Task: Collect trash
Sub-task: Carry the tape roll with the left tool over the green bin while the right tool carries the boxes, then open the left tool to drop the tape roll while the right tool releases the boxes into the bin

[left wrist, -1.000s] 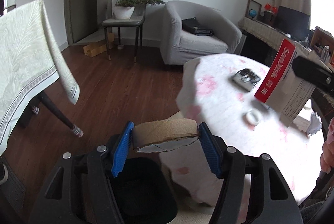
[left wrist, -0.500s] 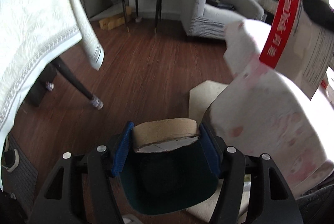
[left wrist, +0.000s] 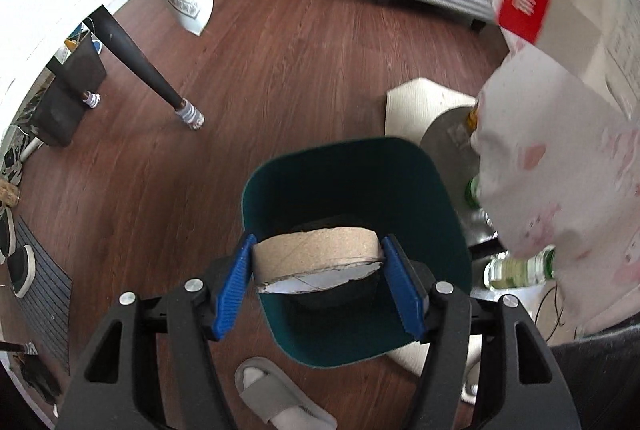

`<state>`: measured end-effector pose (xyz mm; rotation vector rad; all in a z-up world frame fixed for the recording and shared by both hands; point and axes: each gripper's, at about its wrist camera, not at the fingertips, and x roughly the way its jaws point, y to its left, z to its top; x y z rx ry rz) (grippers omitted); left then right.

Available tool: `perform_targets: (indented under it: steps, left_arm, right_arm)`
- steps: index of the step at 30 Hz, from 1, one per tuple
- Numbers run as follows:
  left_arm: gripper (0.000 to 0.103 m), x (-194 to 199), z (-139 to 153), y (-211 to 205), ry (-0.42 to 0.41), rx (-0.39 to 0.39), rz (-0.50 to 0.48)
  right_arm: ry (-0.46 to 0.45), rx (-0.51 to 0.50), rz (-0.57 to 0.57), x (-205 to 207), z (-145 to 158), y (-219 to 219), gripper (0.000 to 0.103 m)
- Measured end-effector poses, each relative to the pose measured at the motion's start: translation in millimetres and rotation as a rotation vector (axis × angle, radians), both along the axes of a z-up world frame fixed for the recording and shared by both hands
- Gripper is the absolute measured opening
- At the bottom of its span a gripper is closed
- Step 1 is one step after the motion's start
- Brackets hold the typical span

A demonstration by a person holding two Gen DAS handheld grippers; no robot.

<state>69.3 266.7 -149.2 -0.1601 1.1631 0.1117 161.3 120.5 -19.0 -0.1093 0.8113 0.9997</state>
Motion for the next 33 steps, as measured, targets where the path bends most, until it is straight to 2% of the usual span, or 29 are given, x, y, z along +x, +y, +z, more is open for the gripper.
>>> perform_targets:
  steps: [9,16,26,29,33]
  left_arm:
    - [0.070,-8,-18,7,0.070,-0.050,-0.006]
    - [0.075,-11,-12,15,0.037,-0.061,-0.003]
    - [0.072,-18,28,30,-0.096,-0.044,0.045]
    - [0.068,-20,40,33,-0.131,-0.034,0.059]
    - [0.059,-23,61,32,-0.192,0.027,0.078]
  right_arm:
    - [0.043,-0.057,0.015,3,-24,21,0.061]
    - [0.079,-0.123,0.012,8,-50,34,0.061]
    - [0.119,-0.233,-0.005,15,-88,44,0.061]
    - [0.126,-0.265,-0.007,16,-99,46,0.061]
    - [0.137,-0.309,-0.007,16,-116,49,0.061]
